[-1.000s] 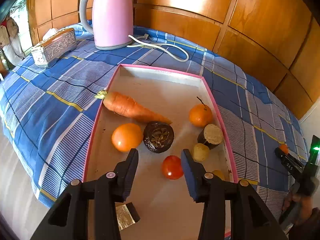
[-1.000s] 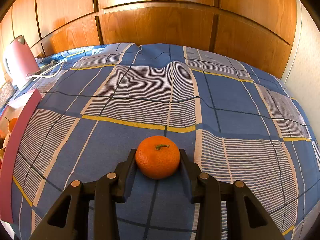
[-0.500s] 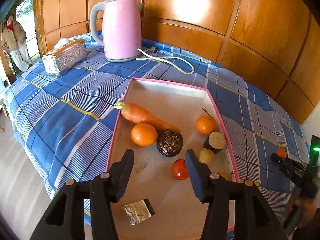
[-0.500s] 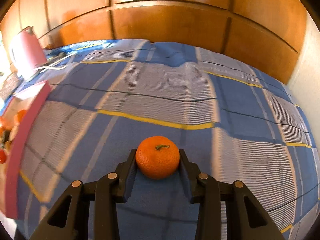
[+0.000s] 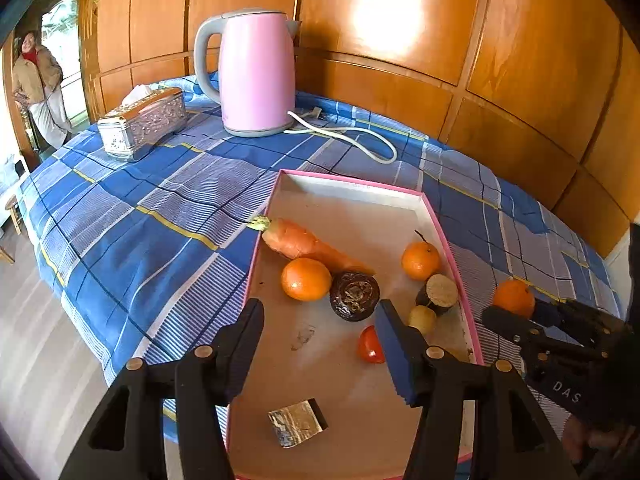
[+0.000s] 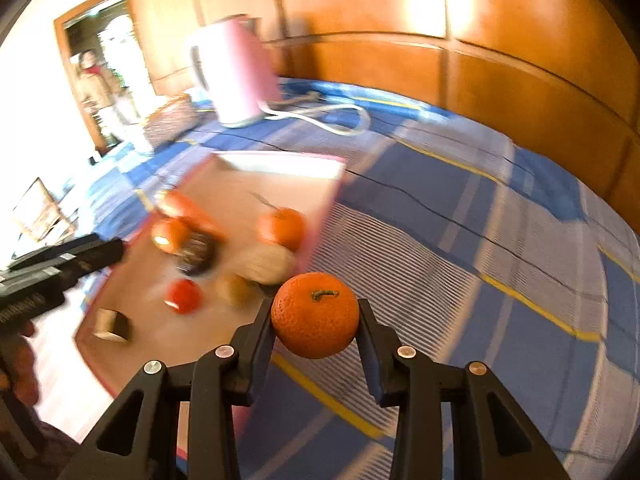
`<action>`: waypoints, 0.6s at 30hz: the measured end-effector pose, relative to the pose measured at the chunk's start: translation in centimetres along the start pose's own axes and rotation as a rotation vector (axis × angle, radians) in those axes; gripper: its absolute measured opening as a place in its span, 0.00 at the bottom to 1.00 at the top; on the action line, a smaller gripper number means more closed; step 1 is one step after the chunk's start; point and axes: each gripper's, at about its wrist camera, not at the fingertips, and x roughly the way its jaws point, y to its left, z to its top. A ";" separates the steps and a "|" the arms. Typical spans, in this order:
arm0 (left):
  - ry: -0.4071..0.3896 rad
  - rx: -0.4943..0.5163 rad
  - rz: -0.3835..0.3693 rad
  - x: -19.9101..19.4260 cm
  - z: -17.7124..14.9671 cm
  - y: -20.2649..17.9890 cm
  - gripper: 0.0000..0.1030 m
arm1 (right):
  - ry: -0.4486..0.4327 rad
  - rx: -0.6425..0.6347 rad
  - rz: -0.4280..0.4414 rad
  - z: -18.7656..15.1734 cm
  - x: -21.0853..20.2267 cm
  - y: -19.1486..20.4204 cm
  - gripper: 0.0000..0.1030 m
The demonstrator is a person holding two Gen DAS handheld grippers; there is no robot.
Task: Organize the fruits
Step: 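Carry the mandarin into the tray and open the right gripper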
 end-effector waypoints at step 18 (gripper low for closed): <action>-0.010 -0.050 0.047 0.0 0.1 2.1 0.70 | 0.079 -0.062 0.033 3.7 5.8 4.3 0.39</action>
